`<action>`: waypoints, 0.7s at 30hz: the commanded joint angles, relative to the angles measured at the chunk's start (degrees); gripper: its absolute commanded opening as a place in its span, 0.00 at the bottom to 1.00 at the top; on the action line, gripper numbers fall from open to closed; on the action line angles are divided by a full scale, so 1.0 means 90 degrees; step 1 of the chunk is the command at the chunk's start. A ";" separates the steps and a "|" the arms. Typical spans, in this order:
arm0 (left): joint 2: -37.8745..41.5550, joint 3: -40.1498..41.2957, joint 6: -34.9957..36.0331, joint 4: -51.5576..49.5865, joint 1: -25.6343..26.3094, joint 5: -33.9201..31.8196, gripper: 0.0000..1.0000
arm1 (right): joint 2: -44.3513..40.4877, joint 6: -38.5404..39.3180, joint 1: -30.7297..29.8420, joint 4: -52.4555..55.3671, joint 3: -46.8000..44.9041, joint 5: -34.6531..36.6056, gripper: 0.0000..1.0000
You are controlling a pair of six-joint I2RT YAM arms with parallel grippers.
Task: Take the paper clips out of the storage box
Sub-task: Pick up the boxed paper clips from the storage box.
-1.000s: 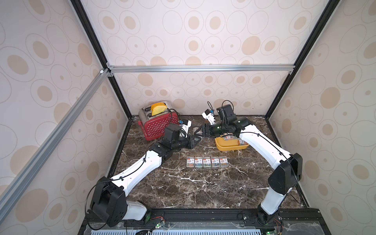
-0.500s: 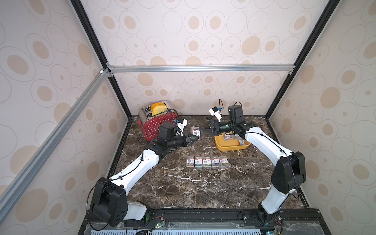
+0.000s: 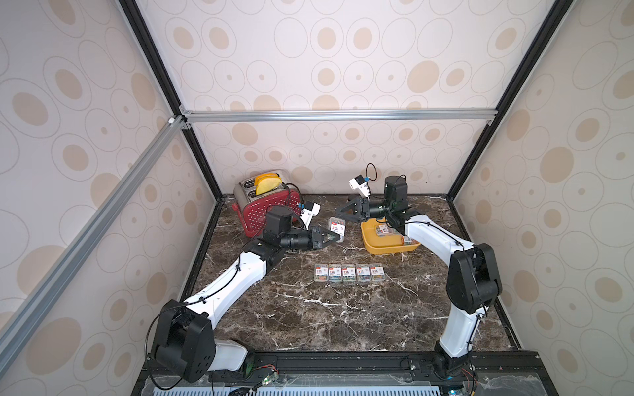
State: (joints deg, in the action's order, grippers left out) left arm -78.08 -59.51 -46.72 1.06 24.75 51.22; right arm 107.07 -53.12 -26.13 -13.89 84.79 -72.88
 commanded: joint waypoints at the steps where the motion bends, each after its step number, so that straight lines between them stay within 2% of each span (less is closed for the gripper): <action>1: 0.0127 -0.0068 -0.0092 0.0233 -0.0103 0.0243 0.12 | -0.0209 -0.0159 -0.0024 -0.0527 -0.0143 -0.0308 0.67; 12: -0.0234 -0.0230 -0.0200 0.0444 -0.0177 0.0402 0.11 | -0.0358 -0.0326 -0.0114 -0.0888 -0.0418 -0.0575 0.68; 21: -0.0308 -0.0258 -0.0286 0.0584 -0.0202 0.0393 0.12 | -0.0316 -0.0280 -0.0299 -0.0849 -0.0451 -0.0718 0.58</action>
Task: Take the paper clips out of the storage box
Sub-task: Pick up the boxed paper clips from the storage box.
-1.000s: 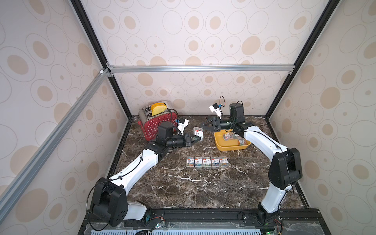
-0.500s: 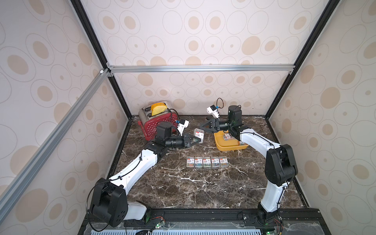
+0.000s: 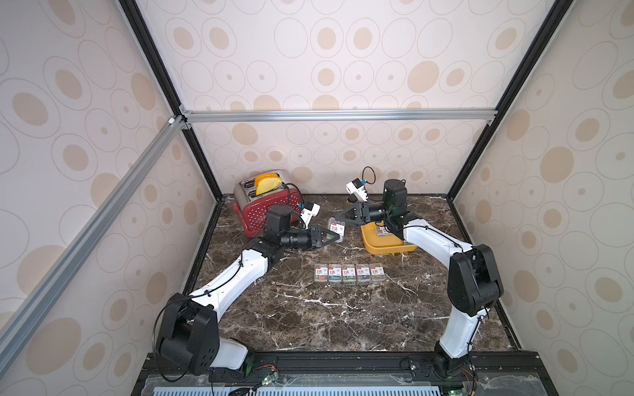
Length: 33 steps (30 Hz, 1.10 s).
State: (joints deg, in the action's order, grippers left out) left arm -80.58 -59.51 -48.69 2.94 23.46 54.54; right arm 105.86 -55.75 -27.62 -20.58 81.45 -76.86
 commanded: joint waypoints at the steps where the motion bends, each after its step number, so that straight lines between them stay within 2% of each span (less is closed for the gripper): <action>1: -0.0025 -0.0254 -0.0093 0.0405 -0.0067 0.0025 0.11 | -0.0175 0.0035 -0.0144 -0.0099 -0.0093 -0.0293 0.58; 4: 0.0012 -0.0227 -0.0132 0.0455 -0.0071 0.0055 0.11 | -0.0152 0.0248 -0.0162 0.0192 -0.0082 -0.0308 0.59; 8: 0.0081 -0.0200 -0.0164 0.0462 -0.0088 0.0082 0.11 | -0.0156 0.0408 -0.0158 0.0387 -0.0108 -0.0317 0.67; 14: 0.0181 -0.0217 -0.0244 0.0523 -0.0097 0.0111 0.11 | -0.0239 0.0690 -0.0173 0.0697 -0.0225 -0.0306 0.68; 16: 0.0188 -0.0226 -0.0228 0.0490 -0.0112 0.0128 0.11 | -0.0264 0.0498 -0.0164 0.0410 -0.0309 -0.0308 0.63; 21: 0.0154 -0.0127 -0.0226 0.0474 -0.0107 0.0160 0.12 | -0.0284 0.0488 -0.0171 0.0406 -0.0241 -0.0288 0.37; 22: 0.0161 -0.0112 -0.0207 0.0433 -0.0115 0.0160 0.13 | -0.0293 0.0496 -0.0159 0.0411 -0.0227 -0.0279 0.34; 29: 0.0220 -0.0085 0.0180 -0.0129 -0.0106 0.0199 0.17 | -0.0277 0.0603 -0.0130 0.0635 -0.0100 -0.0191 0.34; 30: 0.0222 -0.0105 0.0274 -0.0279 -0.0112 0.0181 0.19 | -0.0250 0.0600 -0.0131 0.0653 -0.0068 -0.0183 0.30; 31: 0.0230 -0.0142 0.0421 -0.0486 -0.0112 0.0107 0.27 | -0.0250 0.0579 -0.0129 0.0656 -0.0060 -0.0174 0.23; 33: 0.0275 -0.0245 0.0731 -0.0999 -0.0113 -0.0114 0.52 | -0.0279 0.0593 -0.0135 0.0707 -0.0065 -0.0111 0.17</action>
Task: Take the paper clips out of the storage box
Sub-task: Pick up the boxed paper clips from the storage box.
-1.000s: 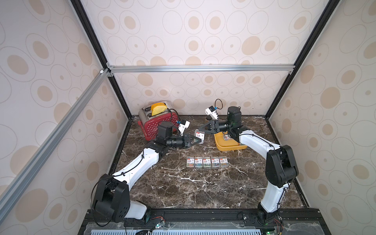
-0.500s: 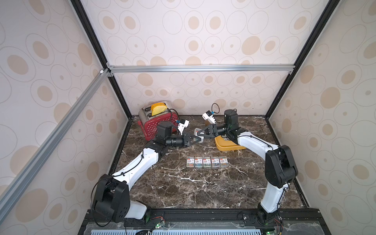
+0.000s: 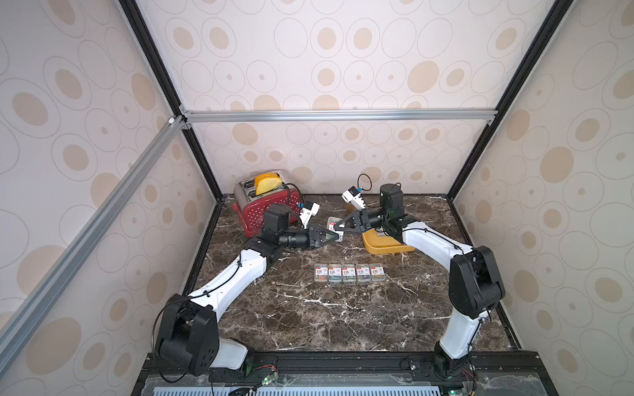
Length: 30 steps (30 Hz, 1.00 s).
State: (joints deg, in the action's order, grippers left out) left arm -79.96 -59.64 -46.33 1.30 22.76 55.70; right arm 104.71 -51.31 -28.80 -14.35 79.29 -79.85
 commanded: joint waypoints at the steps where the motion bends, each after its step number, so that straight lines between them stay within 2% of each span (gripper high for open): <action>1: 0.0234 -0.0279 0.0611 -0.0990 -0.0030 -0.0359 0.60 | -0.0161 0.0175 -0.0004 0.0170 0.0198 0.0282 0.17; 3: 0.0298 -0.0454 0.0958 -0.1554 -0.0035 -0.0733 0.75 | -0.0182 0.0491 -0.0003 0.0689 0.0292 0.0474 0.15; 4: 0.0341 -0.0555 0.1176 -0.1849 -0.0031 -0.0929 0.79 | -0.0190 0.0686 -0.0004 0.1066 0.0356 0.0641 0.13; 9: 0.0616 -0.1111 0.2285 -0.3353 -0.0036 -0.2484 0.82 | -0.0133 0.1518 -0.0035 0.3254 0.0873 0.1958 0.02; 12: 0.0773 -0.1196 0.2631 -0.3653 -0.0011 -0.3188 0.82 | 0.0042 0.1505 -0.0111 0.4191 0.1227 0.2653 0.00; 18: 0.0718 -0.1302 0.3220 -0.3902 0.0328 -0.4055 0.85 | 0.0236 0.1217 -0.0377 0.4855 0.1756 0.3272 0.01; 24: 0.0636 -0.1354 0.3471 -0.3604 0.0679 -0.4470 0.89 | 0.0353 0.1043 -0.0535 0.4966 0.1950 0.3404 0.00; 30: 0.0503 -0.1303 0.3511 -0.3284 0.0731 -0.4329 0.91 | 0.0456 0.1062 -0.0628 0.5061 0.2049 0.3365 0.00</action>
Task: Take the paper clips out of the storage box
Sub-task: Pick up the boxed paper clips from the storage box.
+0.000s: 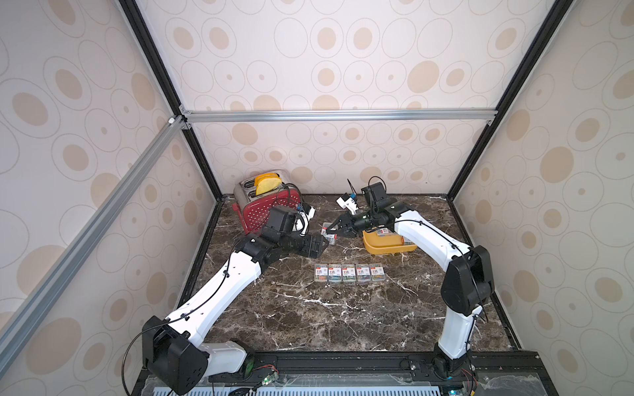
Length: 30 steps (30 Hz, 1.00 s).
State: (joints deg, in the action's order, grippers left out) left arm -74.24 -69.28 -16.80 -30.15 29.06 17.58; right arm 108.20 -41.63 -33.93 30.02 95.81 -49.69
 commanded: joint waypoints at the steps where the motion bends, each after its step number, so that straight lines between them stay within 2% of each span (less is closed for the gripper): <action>1: -0.0189 -0.0228 0.0239 0.0232 0.0033 -0.0048 0.91 | 0.0067 -0.0022 -0.0075 0.0125 0.0211 0.0016 0.00; 18: -0.0735 -0.0204 0.0309 0.0702 0.0091 0.0299 0.92 | 0.0058 0.0069 -0.0143 0.0217 0.0301 0.0012 0.00; 24: -0.0832 -0.0125 0.0414 0.0837 0.0089 0.0507 0.88 | 0.0088 0.0058 -0.0143 0.0272 0.0351 -0.0115 0.00; 30: -0.0954 -0.0212 0.0563 0.0786 0.0086 0.0507 0.78 | 0.0048 0.0086 -0.0215 0.0295 0.0224 -0.0270 0.00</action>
State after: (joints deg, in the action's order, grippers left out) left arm -81.82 -69.28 -13.63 -23.77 29.65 21.63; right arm 108.47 -41.52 -34.94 32.16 97.25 -50.13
